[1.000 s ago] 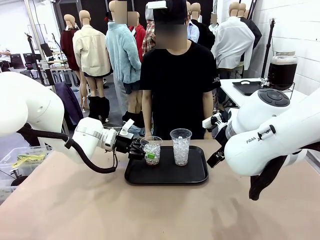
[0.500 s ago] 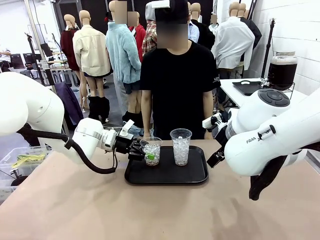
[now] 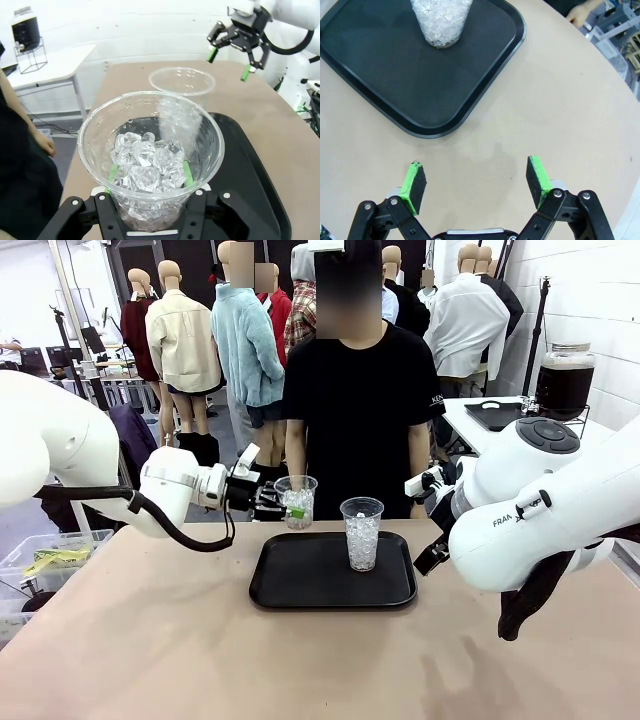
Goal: Pour the drink into the iced cup.
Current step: Open the gripper to release the iced cup you were holding.
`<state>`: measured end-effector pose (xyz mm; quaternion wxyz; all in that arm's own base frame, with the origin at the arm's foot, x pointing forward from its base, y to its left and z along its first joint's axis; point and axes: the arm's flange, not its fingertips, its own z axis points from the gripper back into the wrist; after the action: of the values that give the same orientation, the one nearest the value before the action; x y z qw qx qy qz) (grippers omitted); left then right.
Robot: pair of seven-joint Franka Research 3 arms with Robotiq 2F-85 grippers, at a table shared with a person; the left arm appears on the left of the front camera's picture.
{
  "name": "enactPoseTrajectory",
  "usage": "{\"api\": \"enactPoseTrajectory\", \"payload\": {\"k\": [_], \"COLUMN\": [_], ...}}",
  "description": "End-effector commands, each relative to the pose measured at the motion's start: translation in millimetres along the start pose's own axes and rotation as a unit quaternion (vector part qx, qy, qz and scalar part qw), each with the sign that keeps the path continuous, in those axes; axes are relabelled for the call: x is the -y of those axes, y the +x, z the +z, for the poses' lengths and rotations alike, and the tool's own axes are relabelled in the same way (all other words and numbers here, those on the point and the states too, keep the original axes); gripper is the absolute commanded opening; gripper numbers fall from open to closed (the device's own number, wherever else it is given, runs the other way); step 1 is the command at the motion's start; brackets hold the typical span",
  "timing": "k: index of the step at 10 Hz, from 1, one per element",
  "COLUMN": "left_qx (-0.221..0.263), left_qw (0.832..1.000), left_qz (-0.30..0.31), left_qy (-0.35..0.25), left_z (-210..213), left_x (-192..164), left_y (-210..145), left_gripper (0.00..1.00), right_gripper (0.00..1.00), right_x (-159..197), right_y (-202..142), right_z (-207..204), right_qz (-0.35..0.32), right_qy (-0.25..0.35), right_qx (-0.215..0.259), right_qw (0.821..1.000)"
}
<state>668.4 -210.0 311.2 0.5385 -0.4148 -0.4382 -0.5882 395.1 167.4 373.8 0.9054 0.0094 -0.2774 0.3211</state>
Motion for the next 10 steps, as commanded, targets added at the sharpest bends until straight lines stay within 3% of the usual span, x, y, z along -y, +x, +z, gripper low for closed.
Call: {"api": "enactPoseTrajectory", "payload": {"k": [1,10], "left_qx": [0.004,0.018], "left_qw": [1.0,0.999], "left_qz": [0.007,0.012], "left_qy": [0.021,0.039], "left_z": [-5.6,0.6], "left_x": [-15.0,-22.1], "left_y": [13.9,18.3], "left_gripper": [0.56,0.56], "right_gripper": [1.0,1.0], "right_x": [-0.4,-0.4], "right_y": [-0.2,-0.2], "right_z": [-0.2,-0.2], "right_qz": [0.0,0.0], "right_qy": [0.0,0.0], "right_qx": [0.0,0.0], "right_qw": [1.0,1.0]}}
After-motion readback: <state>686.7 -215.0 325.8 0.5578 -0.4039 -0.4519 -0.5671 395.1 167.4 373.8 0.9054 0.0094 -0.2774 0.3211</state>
